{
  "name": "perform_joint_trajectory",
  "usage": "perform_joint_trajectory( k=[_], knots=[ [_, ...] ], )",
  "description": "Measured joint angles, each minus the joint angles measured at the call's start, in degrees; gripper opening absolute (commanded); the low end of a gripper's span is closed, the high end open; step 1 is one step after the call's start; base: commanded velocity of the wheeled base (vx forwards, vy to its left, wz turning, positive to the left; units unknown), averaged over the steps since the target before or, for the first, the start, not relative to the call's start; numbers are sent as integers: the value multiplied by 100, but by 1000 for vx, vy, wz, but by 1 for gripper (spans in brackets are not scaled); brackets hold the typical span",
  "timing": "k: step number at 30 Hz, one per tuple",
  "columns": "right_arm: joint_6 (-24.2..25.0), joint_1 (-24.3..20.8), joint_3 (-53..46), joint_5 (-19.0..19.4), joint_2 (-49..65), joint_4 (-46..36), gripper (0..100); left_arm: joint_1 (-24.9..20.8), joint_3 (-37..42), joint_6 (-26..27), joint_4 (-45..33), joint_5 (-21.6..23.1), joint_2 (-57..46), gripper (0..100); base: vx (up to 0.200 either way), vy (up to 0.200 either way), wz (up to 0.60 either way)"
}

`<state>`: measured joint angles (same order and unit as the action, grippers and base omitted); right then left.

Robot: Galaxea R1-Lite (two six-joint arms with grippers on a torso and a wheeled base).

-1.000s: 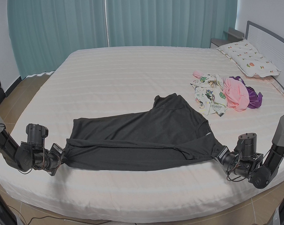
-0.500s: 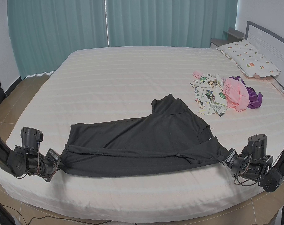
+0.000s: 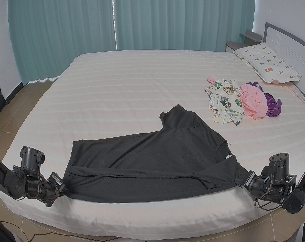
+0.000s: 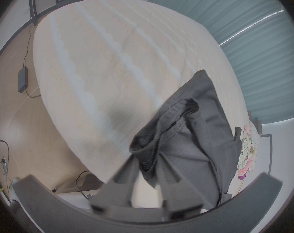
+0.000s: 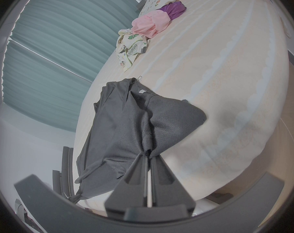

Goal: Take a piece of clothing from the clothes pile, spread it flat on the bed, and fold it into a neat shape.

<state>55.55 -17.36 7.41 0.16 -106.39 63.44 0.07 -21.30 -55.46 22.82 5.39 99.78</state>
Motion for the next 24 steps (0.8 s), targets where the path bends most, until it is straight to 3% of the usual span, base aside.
perform_joint_trajectory(
  k=[16,24],
  knots=[
    [-71,195,-22,115,499,-57,100,30,-78,132,-55,41,-400,100,0,0,0],
    [-339,617,60,304,711,-71,100,129,-794,772,-104,191,-369,100,0,0,0]
  ],
)
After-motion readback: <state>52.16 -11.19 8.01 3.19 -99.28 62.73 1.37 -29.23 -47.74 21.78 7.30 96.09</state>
